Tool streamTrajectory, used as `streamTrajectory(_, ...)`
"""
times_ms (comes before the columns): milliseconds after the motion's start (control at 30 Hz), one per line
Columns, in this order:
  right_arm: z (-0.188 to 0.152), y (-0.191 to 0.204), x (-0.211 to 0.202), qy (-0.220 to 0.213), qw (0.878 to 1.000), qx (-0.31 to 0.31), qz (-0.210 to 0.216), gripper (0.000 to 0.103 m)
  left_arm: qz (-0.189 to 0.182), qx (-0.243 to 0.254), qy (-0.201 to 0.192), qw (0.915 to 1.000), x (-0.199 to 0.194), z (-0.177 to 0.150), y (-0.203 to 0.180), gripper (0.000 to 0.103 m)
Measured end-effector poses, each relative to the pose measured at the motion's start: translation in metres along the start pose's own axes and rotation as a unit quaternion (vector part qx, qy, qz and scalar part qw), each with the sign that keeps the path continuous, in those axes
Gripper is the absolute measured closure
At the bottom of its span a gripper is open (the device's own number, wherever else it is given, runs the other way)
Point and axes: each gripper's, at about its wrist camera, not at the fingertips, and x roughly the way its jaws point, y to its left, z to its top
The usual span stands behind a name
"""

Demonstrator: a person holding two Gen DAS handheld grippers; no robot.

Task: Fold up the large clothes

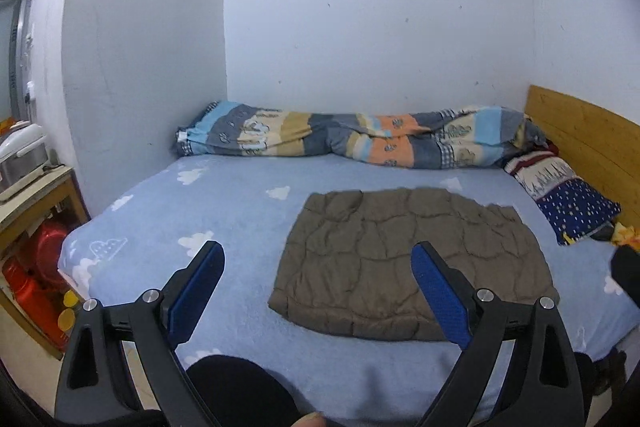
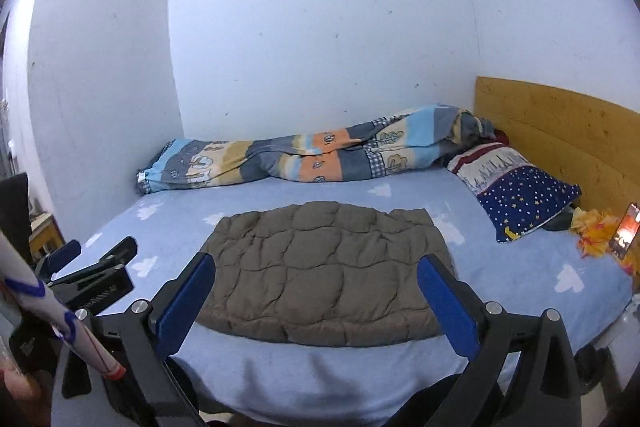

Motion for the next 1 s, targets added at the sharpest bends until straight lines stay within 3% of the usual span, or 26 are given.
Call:
streamTrajectory(167, -0.007, 0.006, 0.009, 0.016, 1.0, 0.005, 0.002, 0.0, 0.01, -0.011, 0.005, 0.9999, 0.005, -0.002, 0.002, 0.009)
streamTrajectory(300, -0.011, 0.008, 0.015, 0.023, 1.0, 0.004, 0.0, 0.0, 0.01, -0.005, 0.033, 0.9994, 0.02, -0.007, 0.0, 0.009)
streamTrajectory(1000, -0.022, -0.009, 0.048, 0.048, 0.999, 0.008, -0.014, 0.0, 0.018, 0.028, 0.054, 0.998, 0.047, -0.022, -0.013, 0.009)
